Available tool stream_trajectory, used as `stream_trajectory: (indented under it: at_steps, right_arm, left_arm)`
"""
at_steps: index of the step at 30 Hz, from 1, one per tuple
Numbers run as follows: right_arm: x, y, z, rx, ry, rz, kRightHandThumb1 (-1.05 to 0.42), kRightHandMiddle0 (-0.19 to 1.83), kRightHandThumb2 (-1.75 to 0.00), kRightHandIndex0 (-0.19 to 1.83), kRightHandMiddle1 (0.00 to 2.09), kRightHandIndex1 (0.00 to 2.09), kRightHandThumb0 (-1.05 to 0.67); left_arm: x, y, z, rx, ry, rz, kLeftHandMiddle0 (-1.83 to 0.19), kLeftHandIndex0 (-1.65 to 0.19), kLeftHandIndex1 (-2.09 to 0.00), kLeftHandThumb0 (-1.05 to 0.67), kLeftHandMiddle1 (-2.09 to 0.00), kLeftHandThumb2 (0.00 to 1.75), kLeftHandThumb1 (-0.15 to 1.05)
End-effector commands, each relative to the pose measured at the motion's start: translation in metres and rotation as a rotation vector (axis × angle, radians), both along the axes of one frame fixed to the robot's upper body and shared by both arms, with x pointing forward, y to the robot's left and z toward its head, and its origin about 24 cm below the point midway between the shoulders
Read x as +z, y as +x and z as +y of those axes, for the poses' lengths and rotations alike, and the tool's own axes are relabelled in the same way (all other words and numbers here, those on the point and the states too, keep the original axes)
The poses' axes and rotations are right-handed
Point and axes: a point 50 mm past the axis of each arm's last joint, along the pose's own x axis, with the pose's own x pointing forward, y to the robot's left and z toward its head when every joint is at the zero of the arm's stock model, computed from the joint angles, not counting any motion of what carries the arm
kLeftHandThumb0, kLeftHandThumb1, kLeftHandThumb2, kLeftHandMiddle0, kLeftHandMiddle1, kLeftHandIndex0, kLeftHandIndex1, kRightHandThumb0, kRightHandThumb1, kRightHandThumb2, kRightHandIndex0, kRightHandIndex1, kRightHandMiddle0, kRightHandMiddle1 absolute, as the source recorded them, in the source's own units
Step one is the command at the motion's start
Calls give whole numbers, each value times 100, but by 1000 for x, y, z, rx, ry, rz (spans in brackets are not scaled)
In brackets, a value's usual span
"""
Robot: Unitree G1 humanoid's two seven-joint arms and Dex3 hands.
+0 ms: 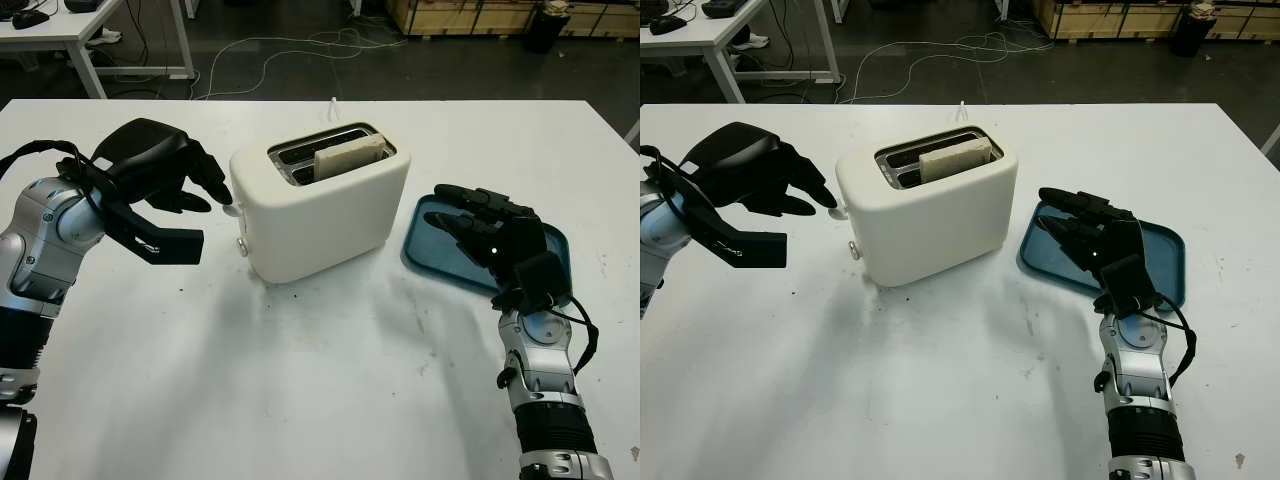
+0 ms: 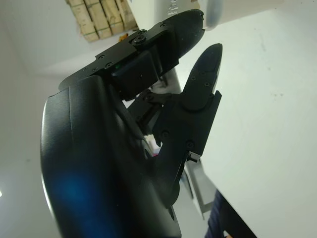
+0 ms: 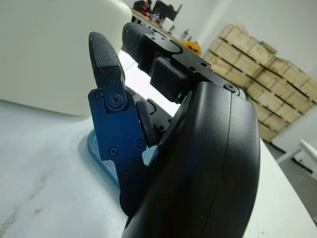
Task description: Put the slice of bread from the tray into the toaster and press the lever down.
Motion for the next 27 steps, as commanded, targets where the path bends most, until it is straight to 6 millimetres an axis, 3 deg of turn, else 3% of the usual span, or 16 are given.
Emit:
stream_trajectory:
  at_steps: [1, 6, 17, 27]
  right_arm:
    - [1, -1, 0, -8, 19, -6, -90, 104, 0, 114, 0, 2, -52]
    - [2, -1, 0, -7, 23, -8, -90, 104, 0, 114, 0, 2, -51]
    - [2, -1, 2, -4, 28, -8, -89, 104, 0, 114, 0, 2, -49]
    - [2, -1, 1, 3, 29, -12, -90, 104, 0, 114, 0, 1, -48]
  left_arm:
    - [4, 2, -2, -14, 6, -14, -106, -133, -2, -25, -120, 0, 77]
    - [3, 2, -3, -26, -21, -2, -104, -134, -1, -28, -138, 0, 74]
    - [1, 4, -6, -49, -54, -7, -100, -135, -1, -25, -147, 0, 73]
    - [1, 5, -7, -47, -30, -9, -101, -134, 0, -24, -137, 0, 74]
